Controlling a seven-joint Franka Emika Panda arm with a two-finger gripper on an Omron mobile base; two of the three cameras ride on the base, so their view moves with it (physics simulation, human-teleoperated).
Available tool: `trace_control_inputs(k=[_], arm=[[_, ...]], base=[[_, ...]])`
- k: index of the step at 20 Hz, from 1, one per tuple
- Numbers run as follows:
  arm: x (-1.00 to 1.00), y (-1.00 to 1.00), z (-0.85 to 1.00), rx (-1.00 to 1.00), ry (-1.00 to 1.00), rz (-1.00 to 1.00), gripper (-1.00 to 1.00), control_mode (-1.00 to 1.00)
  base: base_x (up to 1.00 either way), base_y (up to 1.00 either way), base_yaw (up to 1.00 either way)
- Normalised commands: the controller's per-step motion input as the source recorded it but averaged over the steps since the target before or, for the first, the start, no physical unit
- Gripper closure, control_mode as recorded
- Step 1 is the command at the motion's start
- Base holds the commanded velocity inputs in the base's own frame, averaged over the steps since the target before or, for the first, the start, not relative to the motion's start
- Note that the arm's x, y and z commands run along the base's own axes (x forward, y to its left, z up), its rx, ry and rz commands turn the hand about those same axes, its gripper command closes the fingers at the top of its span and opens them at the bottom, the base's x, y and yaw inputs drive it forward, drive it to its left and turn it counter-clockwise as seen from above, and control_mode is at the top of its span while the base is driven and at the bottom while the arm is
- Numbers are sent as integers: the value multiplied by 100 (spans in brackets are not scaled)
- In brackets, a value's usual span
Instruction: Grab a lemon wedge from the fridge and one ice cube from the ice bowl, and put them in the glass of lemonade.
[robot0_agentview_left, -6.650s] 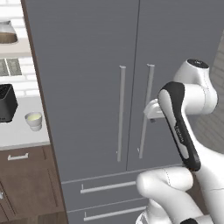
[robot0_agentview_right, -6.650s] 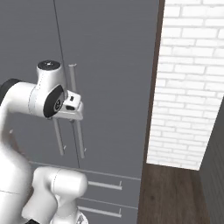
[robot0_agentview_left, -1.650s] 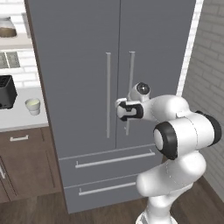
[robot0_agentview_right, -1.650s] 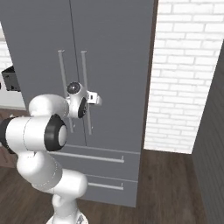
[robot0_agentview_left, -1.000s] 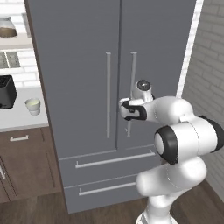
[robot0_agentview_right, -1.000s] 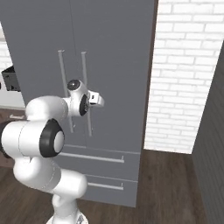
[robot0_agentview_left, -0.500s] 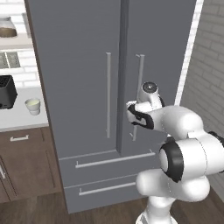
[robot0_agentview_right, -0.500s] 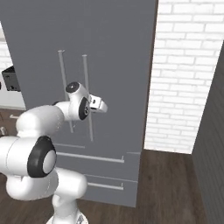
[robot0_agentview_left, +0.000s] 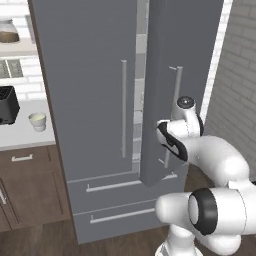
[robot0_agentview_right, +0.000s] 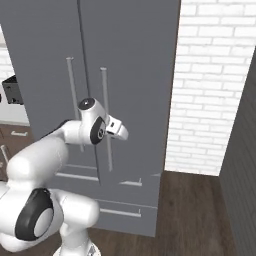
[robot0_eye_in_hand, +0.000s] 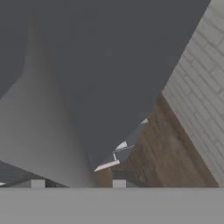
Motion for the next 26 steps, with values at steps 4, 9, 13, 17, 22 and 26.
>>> trace_control_inputs(k=[4, 9, 13, 17, 22, 26], arm=[[-54, -99, 0, 8, 2, -15, 100, -100], [-52, -99, 0, 8, 0, -14, 100, -100], [-44, -100, 0, 7, 0, -15, 100, -100], [-33, -90, 2, 4, 1, -13, 100, -100], [-24, -61, 13, 0, 2, -8, -100, -100], [-90, -16, 61, 5, -6, 0, -100, -100]], base=[[0, 0, 0], [0, 0, 0], [0, 0, 0], [0, 0, 0], [0, 0, 0], [0, 0, 0]])
